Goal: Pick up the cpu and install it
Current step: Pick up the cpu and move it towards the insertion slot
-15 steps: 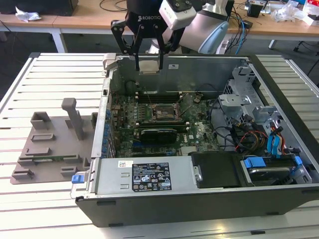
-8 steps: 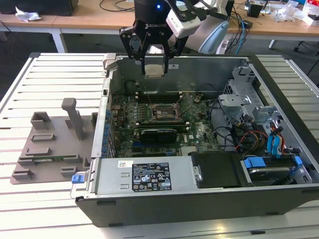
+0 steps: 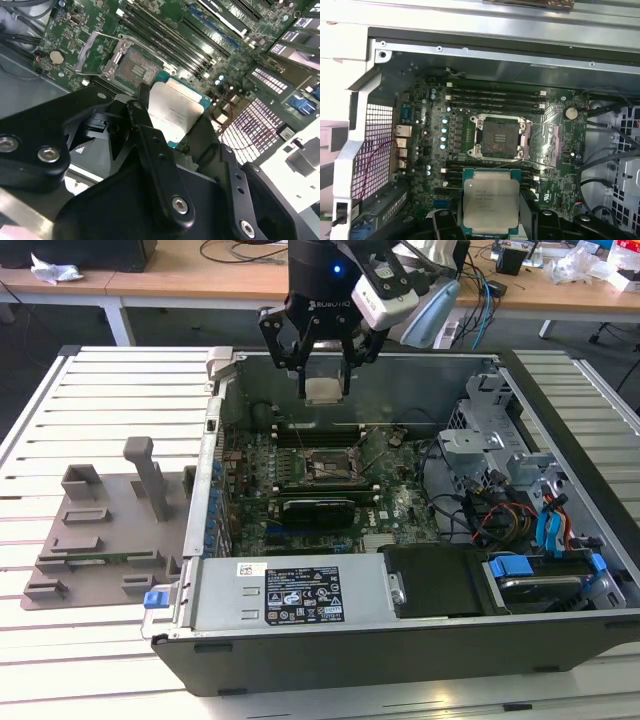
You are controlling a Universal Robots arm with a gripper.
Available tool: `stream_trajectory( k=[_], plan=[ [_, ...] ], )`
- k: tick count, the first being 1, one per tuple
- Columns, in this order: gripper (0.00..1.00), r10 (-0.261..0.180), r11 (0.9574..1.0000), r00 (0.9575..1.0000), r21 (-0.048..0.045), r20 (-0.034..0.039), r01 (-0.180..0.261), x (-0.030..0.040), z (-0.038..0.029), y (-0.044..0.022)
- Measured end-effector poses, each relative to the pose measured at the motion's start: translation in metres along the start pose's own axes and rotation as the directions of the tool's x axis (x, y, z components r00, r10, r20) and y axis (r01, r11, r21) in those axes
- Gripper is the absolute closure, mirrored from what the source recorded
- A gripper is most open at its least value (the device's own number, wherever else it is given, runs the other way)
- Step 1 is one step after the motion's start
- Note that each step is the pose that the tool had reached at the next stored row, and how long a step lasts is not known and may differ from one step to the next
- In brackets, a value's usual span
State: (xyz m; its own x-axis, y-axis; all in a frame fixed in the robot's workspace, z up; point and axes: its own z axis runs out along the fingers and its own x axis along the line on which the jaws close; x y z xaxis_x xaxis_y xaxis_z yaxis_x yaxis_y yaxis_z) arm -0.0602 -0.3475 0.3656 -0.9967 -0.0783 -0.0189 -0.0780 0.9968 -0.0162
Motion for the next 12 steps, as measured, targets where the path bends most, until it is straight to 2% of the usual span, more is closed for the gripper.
stream_trajectory(
  k=[5,12],
  plan=[
    [0.45,0.0,1.0,1.0,0.0,0.0,0.0,-0.0077,0.0106,-0.0005],
    [0.45,0.0,1.0,1.0,0.0,0.0,0.0,-0.0131,0.0207,-0.0007]
  ],
)
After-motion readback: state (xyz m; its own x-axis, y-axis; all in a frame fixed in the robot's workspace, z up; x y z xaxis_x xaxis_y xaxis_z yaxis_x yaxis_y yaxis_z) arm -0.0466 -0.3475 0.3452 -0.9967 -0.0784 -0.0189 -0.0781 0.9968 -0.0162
